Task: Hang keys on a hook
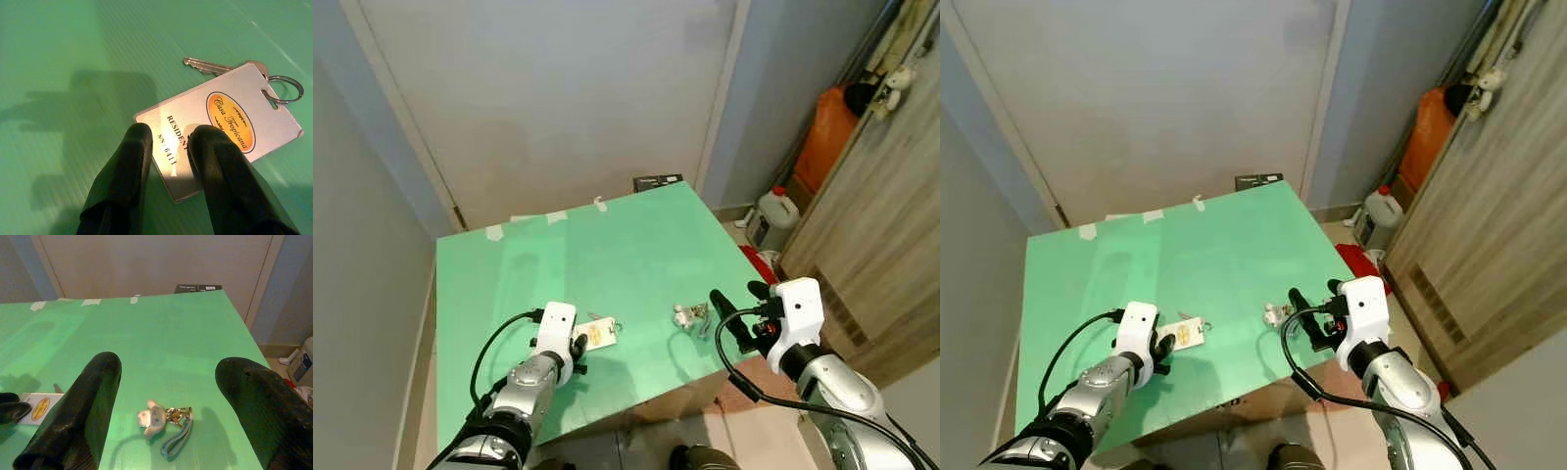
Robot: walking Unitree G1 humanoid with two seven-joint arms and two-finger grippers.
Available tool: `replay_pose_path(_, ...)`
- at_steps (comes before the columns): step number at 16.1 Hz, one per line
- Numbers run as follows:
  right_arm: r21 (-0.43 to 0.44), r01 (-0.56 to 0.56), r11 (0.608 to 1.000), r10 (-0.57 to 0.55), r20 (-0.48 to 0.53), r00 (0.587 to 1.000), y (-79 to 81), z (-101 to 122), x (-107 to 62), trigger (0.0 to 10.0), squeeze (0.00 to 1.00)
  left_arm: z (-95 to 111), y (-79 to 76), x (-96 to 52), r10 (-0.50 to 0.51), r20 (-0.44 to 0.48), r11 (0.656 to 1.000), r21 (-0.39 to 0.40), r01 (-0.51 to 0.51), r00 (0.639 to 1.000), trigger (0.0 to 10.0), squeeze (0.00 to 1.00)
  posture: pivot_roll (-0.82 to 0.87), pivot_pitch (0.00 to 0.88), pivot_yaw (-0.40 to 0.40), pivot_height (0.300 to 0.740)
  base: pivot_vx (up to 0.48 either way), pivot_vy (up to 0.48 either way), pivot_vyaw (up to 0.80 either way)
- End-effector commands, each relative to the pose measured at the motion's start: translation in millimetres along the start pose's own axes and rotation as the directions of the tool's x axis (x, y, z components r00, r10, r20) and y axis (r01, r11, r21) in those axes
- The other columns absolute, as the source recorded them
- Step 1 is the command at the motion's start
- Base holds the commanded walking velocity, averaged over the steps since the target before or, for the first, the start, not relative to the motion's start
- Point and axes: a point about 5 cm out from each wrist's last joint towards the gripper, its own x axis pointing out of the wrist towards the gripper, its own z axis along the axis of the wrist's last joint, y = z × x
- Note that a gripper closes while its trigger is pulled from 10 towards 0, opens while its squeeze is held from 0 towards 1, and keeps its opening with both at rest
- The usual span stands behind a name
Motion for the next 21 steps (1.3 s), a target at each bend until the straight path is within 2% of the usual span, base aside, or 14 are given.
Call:
replay_pose_path(1,-0.008,0.007,1.0,-0.007,0.013,1.0,-0.9,1.2,2.8,10.0,0.0,1.0,1.9,-1.3,0.017,0.005,0.999,0.05,-0.018,1.0,10.0,0.0,-0.14,0.029,0.026,0.706,0.0,0.0,0.0)
replay_pose_path(3,-0.008,0.015,1.0,-0.015,0.026,1.0,-2.4,2.2,4.0,10.0,0.0,48.3,-6.5,-4.5,0.028,0.215,0.978,0.198,-0.071,0.976,10.0,0.0,-0.15,0.023,0.033,0.706,0.0,0.0,0.0)
replay_pose_path(4,-0.009,0.018,1.0,-0.018,0.029,0.999,-3.1,2.5,3.6,10.0,0.0,64.0,-11.0,-7.0,0.021,0.291,0.963,0.25,-0.097,0.956,10.0,0.0,-0.15,0.026,0.033,0.706,0.0,0.0,0.0)
replay_pose_path(5,-0.008,0.025,1.0,-0.025,0.032,0.999,-4.3,2.3,3.2,10.0,0.0,80.7,-17.5,-9.7,-0.001,0.37,0.953,0.281,-0.111,0.929,10.0,1.0,-0.15,0.019,0.034,0.706,0.0,0.0,0.0)
replay_pose_path(8,-0.008,0.028,1.0,-0.028,0.035,0.999,-4.8,2.1,3.4,10.0,0.0,100.1,-33.9,-5.7,-0.066,0.427,0.949,0.306,-0.075,0.902,10.0,1.0,-0.16,0.018,0.028,0.706,0.0,0.0,0.0)
replay_pose_path(11,-0.013,0.024,1.0,-0.024,0.037,0.999,-3.9,2.6,2.5,10.0,0.0,105.5,-48.1,1.7,-0.131,0.39,0.951,0.309,0.005,0.911,10.0,1.0,-0.18,0.024,0.025,0.706,0.0,0.0,0.0)
replay_pose_path(13,-0.016,0.025,1.0,-0.024,0.034,0.999,-2.5,1.8,-1.5,10.0,0.0,99.1,-48.4,5.8,-0.129,0.343,0.962,0.27,0.033,0.931,10.0,1.0,-0.2,0.033,0.025,0.706,0.0,0.0,0.0)
replay_pose_path(17,-0.019,0.032,0.999,-0.032,0.02,0.999,-2.9,-0.8,-8.2,10.0,0.0,82.8,-56.8,9.1,-0.159,0.289,0.966,0.243,0.088,0.944,10.0,1.0,-0.21,0.047,0.025,0.706,0.0,0.0,0.0)
replay_pose_path(19,-0.02,0.031,0.999,-0.03,0.018,0.999,-2.2,-0.5,-8.2,10.0,0.0,69.2,-71.3,9.6,-0.241,0.239,0.957,0.22,0.189,0.941,10.0,1.0,-0.21,0.052,0.022,0.706,0.0,0.0,0.0)
replay_pose_path(21,-0.02,0.027,0.999,-0.027,0.015,1.0,-1.6,-0.9,-7.9,10.0,0.0,63.1,-81.8,9.2,-0.293,0.209,0.944,0.221,0.247,0.933,10.0,1.0,-0.21,0.055,0.019,0.706,0.0,0.0,0.0)
